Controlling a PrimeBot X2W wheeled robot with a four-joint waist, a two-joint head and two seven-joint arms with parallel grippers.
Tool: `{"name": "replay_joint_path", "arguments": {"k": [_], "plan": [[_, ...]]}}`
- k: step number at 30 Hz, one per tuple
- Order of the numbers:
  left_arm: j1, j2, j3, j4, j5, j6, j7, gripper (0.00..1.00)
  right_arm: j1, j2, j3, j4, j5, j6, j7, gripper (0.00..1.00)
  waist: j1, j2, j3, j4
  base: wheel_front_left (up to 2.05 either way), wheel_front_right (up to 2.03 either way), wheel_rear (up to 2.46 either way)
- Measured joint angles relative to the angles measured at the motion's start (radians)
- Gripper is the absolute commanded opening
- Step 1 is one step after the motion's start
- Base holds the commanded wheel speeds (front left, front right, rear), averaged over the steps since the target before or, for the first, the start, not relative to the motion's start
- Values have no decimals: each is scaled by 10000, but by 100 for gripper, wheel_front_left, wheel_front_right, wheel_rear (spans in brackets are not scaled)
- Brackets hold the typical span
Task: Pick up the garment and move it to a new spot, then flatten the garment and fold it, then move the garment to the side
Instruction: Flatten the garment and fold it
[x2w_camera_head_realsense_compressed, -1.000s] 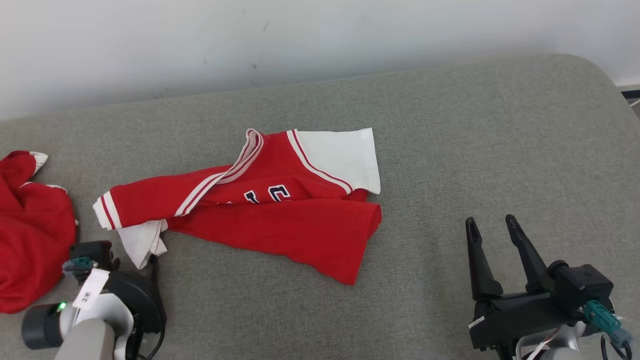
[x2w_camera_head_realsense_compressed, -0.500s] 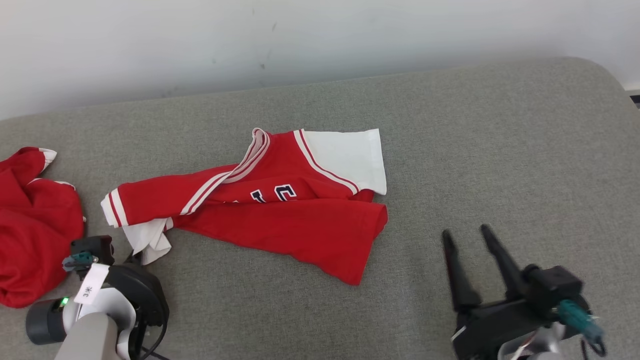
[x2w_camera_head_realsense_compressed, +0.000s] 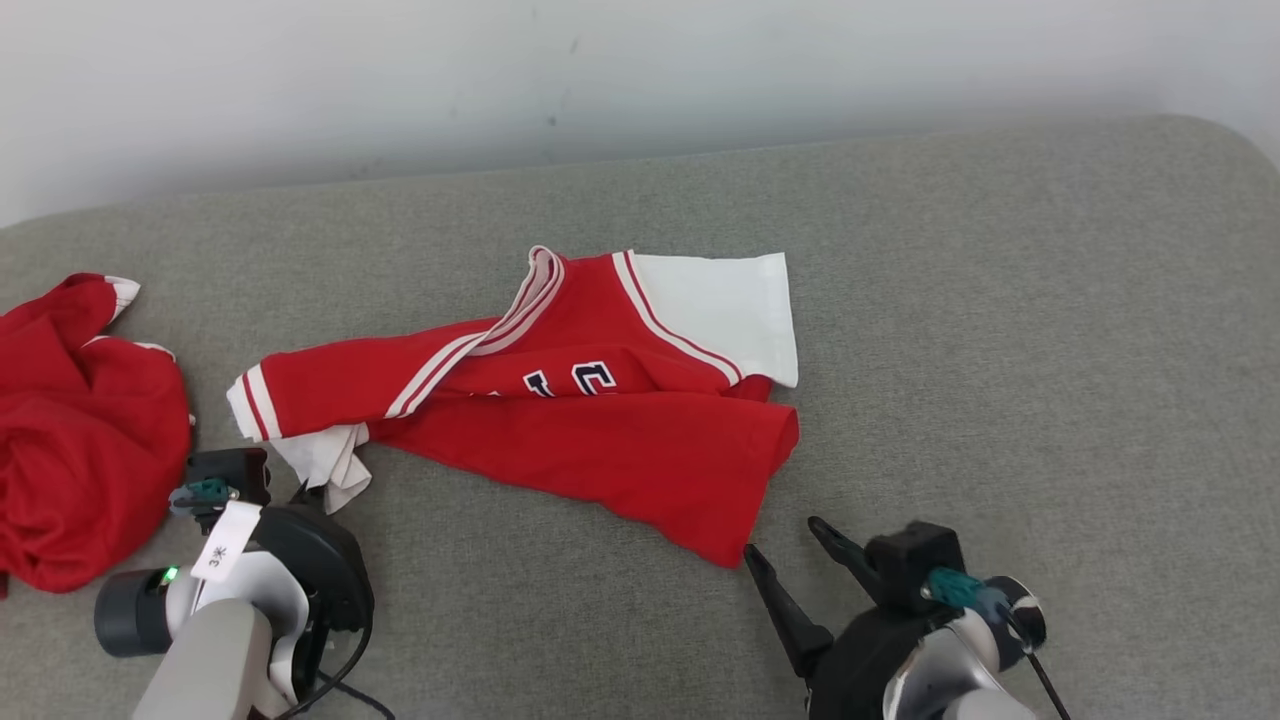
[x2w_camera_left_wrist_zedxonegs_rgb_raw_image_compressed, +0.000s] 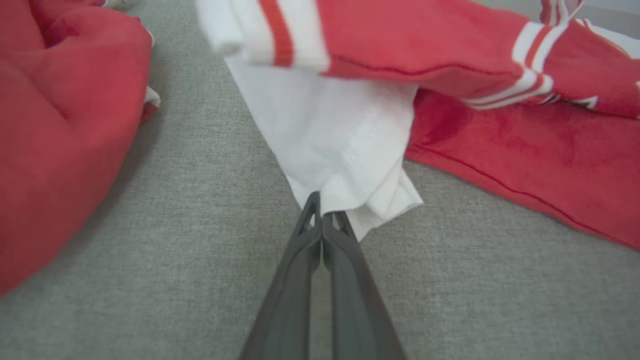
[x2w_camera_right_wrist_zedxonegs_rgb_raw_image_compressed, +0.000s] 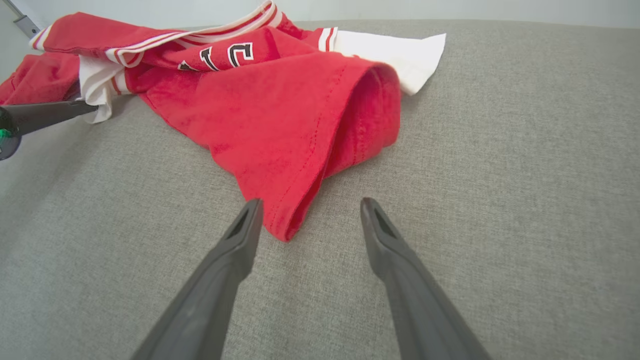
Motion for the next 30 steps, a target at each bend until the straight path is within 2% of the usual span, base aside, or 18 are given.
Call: {"name": "replay_joint_path", "arguments": {"k": [10, 16, 17, 18, 20, 21, 22, 23, 30], "plan": [[-397, -48, -52, 336, 54, -84, -163, 0, -859, 182, 426, 1457, 305, 123, 872, 100, 0, 0, 215, 305, 0, 0, 0], [-512, -52, -50, 529, 54, -88, -263, 0, -1296, 242, 495, 1988, 380, 130, 988, 100, 0, -1, 276, 393, 0, 0, 0], [-540, -52, -46, 602, 52, -88, -322, 0, -1462, 245, 541, 2127, 433, 134, 1062, 95, 1, 0, 289, 416, 0, 0, 0], [-541, -58, -46, 642, 52, -88, -337, 0, -1545, 247, 564, 2201, 458, 159, 1070, 85, 0, 0, 295, 427, 0, 0, 0], [-546, -59, -46, 702, 52, -90, -353, 0, -1684, 249, 600, 2345, 470, 159, 1072, 43, 0, 0, 304, 450, 0, 0, 0], [-553, -59, -46, 725, 52, -90, -368, 0, -1751, 251, 619, 2405, 483, 161, 1072, 43, 0, 0, 307, 460, 0, 0, 0], [-561, -67, -50, 750, 52, -92, -431, 0, -1815, 251, 640, 2451, 506, 161, 1072, 30, 0, 0, 308, 470, 0, 0, 0], [-566, -73, -50, 773, 52, -92, -439, 0, -1854, 251, 663, 2495, 556, 163, 1072, 0, 0, 0, 307, 480, 0, 0, 0], [-719, -174, -50, 1047, 21, -188, -558, 0, -1978, 280, 485, 2679, 982, 203, 865, 0, 1, 0, 217, 532, 0, 0, 0]]}}
